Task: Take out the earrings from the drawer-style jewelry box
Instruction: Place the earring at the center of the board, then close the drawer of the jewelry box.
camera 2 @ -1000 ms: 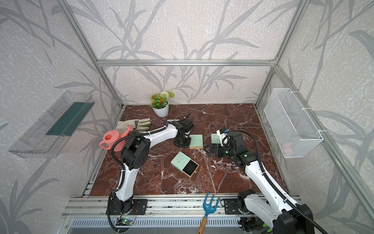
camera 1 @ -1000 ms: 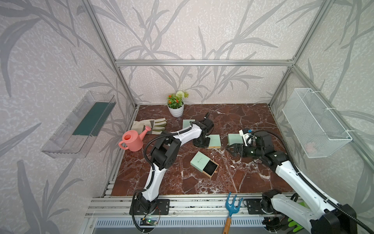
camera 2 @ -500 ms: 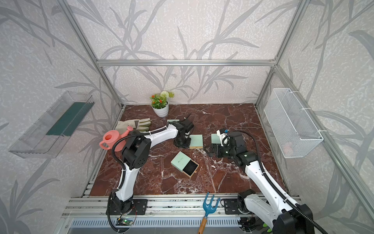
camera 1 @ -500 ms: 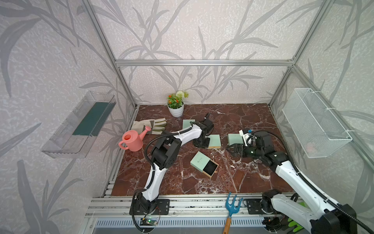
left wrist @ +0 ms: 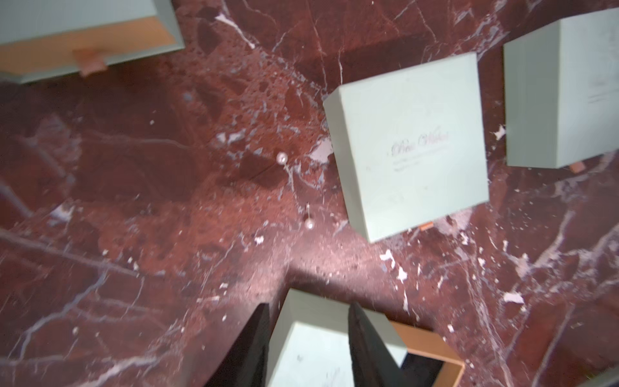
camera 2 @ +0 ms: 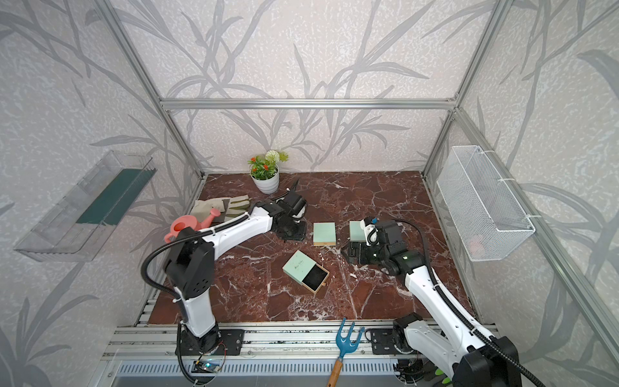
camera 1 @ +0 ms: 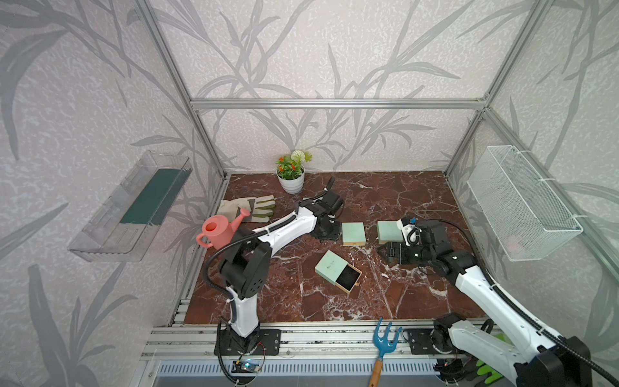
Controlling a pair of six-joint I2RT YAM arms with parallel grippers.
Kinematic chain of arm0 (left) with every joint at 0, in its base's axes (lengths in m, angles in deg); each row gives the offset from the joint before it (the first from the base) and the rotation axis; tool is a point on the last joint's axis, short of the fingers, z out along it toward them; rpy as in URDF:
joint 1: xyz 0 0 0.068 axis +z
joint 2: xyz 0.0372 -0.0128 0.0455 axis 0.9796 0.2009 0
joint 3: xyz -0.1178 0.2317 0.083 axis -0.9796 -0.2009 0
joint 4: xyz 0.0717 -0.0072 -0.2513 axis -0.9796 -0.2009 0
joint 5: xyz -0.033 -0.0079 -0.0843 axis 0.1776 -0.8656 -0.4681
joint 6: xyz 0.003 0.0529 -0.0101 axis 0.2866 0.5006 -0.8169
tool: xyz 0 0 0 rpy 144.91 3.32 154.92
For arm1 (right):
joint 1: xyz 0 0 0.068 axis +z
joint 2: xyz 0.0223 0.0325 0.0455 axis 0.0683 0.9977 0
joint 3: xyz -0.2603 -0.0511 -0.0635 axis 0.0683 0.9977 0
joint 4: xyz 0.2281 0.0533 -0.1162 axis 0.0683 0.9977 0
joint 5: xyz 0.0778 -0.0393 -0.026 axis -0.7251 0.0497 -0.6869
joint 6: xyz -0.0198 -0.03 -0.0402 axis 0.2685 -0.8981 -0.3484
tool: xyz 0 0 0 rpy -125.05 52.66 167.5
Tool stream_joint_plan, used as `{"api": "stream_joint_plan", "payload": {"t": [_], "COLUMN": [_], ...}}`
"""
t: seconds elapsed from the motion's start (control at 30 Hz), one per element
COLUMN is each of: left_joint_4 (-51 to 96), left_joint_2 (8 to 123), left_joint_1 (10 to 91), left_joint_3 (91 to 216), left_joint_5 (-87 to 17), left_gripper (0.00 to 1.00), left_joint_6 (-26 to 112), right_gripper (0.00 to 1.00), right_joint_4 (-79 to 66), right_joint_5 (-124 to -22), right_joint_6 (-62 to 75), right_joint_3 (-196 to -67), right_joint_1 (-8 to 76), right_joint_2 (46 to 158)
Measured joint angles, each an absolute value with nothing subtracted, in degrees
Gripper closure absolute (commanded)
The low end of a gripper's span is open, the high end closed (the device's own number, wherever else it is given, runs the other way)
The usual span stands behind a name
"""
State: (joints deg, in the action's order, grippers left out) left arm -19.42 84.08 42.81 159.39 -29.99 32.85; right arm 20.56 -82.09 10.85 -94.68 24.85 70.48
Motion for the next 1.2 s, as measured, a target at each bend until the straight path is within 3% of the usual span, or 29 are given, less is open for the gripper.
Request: {"api": "stream_joint_plan", "payload": {"t": [0.07, 0.27, 0.37, 0.7, 1.2], "left_joint_4": [-15.5, -4.1, -0.2, 10.5, 11.9], "left_joint_2": [77.7, 64.1, 64.4, 71.2, 74.3], "left_joint_1": [44.6, 53.2, 53.3, 52.7, 49.2], "left_joint_3": [152.3, 133.0, 129.4, 127.3, 127.4], "left_joint_5": [-32.8, -43.4, -48.1, -58.3, -61.5], "left_gripper": [0.01, 0.01, 0.01, 0.01, 0.01], "left_joint_6": [30.9, 24.0, 21.9, 17.9, 17.8], "right_gripper": [0.23, 0.72, 0.84, 0.89, 0.91], "right_joint_4": [20.6, 18.1, 16.4, 7.8, -1.4], "right_joint_5": [-80.8, -77.3, -76.1, -74.1, -75.1], "right_joint_6": [11.9, 17.6, 21.1, 28.6, 31.6], "right_joint_3": [-94.5, -88.6, -85.4, -84.5, -84.5], "right_joint_1": [28.6, 41.7, 44.6, 48.1, 48.3], "right_joint_2": [70.6, 74.0, 77.1, 83.4, 90.1]}}
